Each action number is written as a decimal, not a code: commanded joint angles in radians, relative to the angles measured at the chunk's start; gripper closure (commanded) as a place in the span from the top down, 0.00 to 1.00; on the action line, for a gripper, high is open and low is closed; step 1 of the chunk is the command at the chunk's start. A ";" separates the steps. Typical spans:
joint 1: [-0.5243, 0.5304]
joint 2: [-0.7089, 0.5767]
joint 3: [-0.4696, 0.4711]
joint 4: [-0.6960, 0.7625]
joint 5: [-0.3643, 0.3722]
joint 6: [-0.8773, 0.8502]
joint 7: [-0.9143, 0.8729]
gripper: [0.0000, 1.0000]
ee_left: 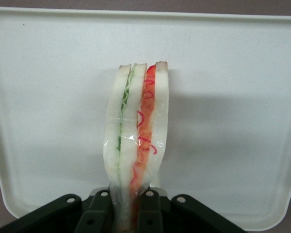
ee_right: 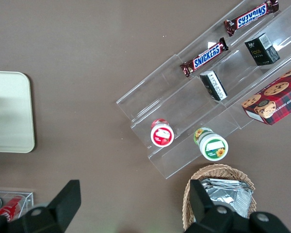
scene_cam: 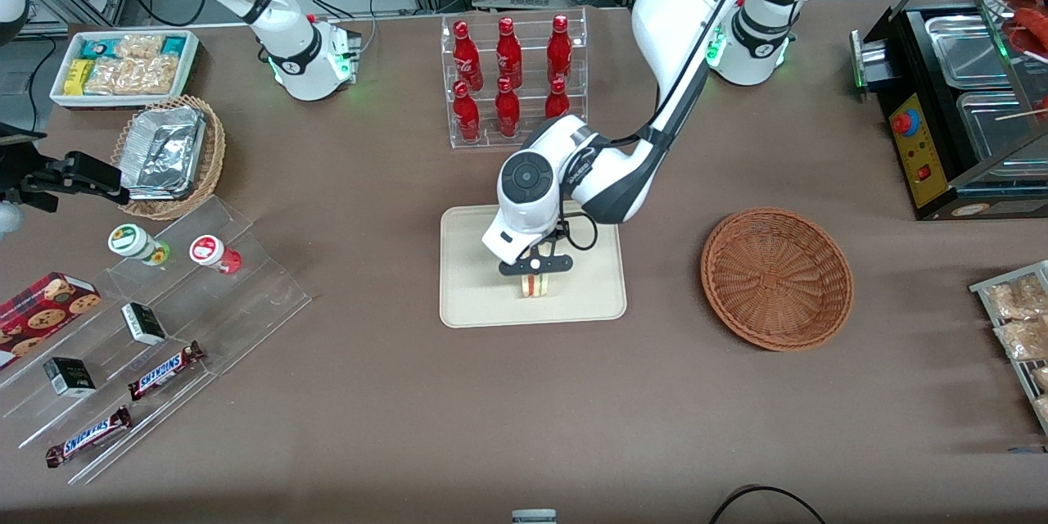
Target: Place sandwich from basket to tray
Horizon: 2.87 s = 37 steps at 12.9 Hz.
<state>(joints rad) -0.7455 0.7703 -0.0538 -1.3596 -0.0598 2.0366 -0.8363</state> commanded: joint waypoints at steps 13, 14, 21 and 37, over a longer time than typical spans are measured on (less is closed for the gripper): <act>-0.008 0.012 0.003 0.080 -0.028 -0.041 -0.052 1.00; -0.005 -0.002 0.003 0.080 -0.028 -0.048 -0.049 1.00; 0.063 -0.127 0.009 0.079 -0.025 -0.196 0.100 1.00; 0.512 -0.663 0.017 -0.331 -0.005 -0.372 0.680 1.00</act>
<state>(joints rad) -0.2562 0.1786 -0.0264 -1.6258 -0.0714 1.6707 -0.1763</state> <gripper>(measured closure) 0.000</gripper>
